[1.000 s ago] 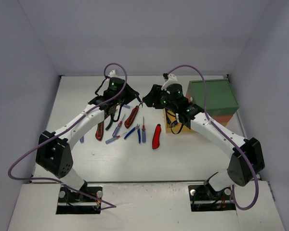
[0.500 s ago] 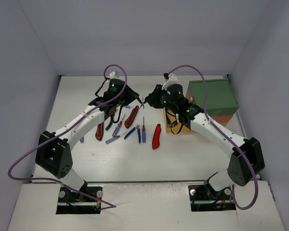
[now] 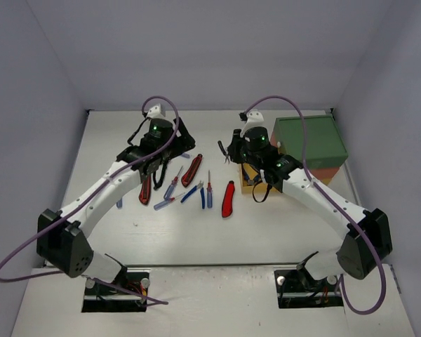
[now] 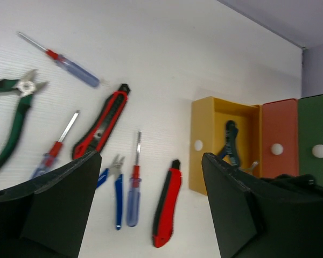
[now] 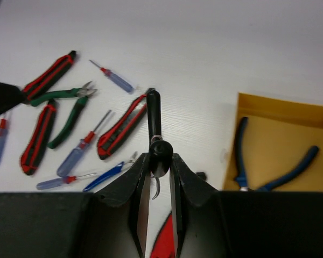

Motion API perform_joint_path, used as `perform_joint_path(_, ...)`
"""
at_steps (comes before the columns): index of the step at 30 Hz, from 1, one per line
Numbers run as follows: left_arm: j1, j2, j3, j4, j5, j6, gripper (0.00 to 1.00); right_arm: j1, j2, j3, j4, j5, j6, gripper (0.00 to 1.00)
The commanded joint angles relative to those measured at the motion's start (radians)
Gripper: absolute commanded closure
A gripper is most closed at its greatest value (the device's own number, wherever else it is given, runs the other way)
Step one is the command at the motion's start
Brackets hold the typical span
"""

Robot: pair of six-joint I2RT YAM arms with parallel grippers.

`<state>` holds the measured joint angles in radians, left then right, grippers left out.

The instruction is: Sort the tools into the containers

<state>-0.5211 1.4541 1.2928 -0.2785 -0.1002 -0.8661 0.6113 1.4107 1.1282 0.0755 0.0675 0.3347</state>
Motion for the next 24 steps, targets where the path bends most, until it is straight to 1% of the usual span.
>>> perform_joint_path(1, 0.014, -0.108, -0.022, -0.085, -0.133, 0.171, 0.27, 0.004, -0.065, 0.008, -0.059, 0.209, -0.13, 1.0)
perform_joint_path(3, 0.018, -0.15, -0.043, -0.125, -0.159, 0.22, 0.27, 0.004, -0.059, -0.013, -0.103, 0.264, -0.167, 1.0)
perform_joint_path(8, 0.027, -0.242, -0.115, -0.195, -0.189, 0.254, 0.27, 0.005, -0.018, -0.042, -0.134, 0.415, -0.192, 1.0)
perform_joint_path(10, 0.028, -0.269, -0.132, -0.205, -0.199, 0.259, 0.27, 0.004, 0.012, -0.044, -0.135, 0.449, -0.193, 1.0)
perform_joint_path(14, 0.033, -0.301, -0.159, -0.223, -0.195, 0.268, 0.27, 0.004, 0.082, -0.023, -0.134, 0.548, -0.197, 1.0)
perform_joint_path(21, 0.033, -0.337, -0.174, -0.24, -0.206, 0.297, 0.27, 0.005, 0.239, 0.039, -0.137, 0.654, -0.238, 1.0)
perform_joint_path(24, 0.035, -0.351, -0.182, -0.249, -0.217, 0.308, 0.27, 0.008, 0.273, 0.049, -0.138, 0.704, -0.231, 1.0)
